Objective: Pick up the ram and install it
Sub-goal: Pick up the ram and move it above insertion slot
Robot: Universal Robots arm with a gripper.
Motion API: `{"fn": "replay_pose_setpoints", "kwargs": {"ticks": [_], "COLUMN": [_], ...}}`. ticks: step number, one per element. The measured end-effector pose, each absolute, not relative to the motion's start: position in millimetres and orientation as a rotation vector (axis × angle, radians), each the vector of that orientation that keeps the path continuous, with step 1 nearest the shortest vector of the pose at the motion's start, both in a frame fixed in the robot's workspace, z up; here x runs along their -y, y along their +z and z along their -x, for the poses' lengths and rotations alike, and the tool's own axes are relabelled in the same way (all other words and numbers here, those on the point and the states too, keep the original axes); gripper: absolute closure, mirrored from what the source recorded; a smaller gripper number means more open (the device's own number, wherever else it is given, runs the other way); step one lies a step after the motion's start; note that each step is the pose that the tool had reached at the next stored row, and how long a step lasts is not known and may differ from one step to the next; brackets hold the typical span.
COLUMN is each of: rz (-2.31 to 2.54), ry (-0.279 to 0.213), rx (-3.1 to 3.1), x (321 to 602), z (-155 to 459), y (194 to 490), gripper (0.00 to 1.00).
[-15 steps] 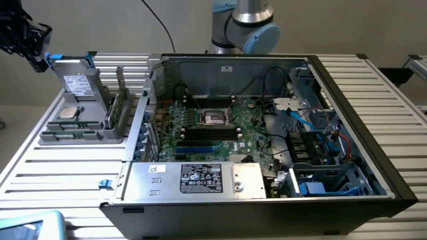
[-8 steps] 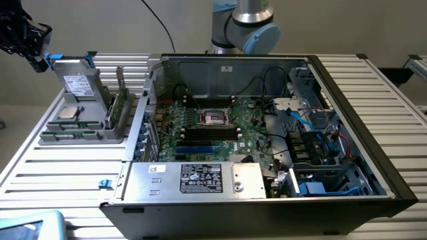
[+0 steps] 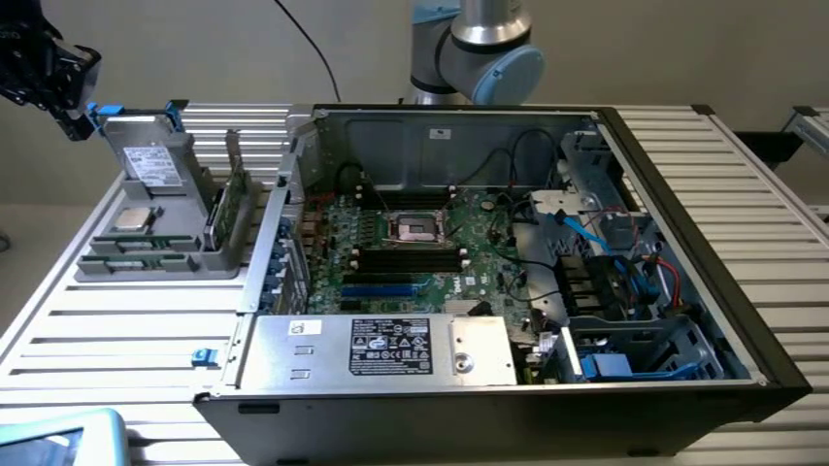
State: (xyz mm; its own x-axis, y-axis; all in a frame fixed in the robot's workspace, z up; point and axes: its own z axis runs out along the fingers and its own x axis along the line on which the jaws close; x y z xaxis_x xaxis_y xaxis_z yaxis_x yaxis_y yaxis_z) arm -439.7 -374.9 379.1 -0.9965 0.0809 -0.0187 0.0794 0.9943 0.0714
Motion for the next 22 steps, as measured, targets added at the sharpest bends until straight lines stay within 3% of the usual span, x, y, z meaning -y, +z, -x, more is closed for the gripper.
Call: {"fn": "replay_pose_setpoints", "kwargs": {"ticks": [22], "rz": [0.478], "ry": [0.114], "rx": [-3.095], "x": [374.8], "z": [439.8], "y": [379.1], "gripper": [0.89]}}
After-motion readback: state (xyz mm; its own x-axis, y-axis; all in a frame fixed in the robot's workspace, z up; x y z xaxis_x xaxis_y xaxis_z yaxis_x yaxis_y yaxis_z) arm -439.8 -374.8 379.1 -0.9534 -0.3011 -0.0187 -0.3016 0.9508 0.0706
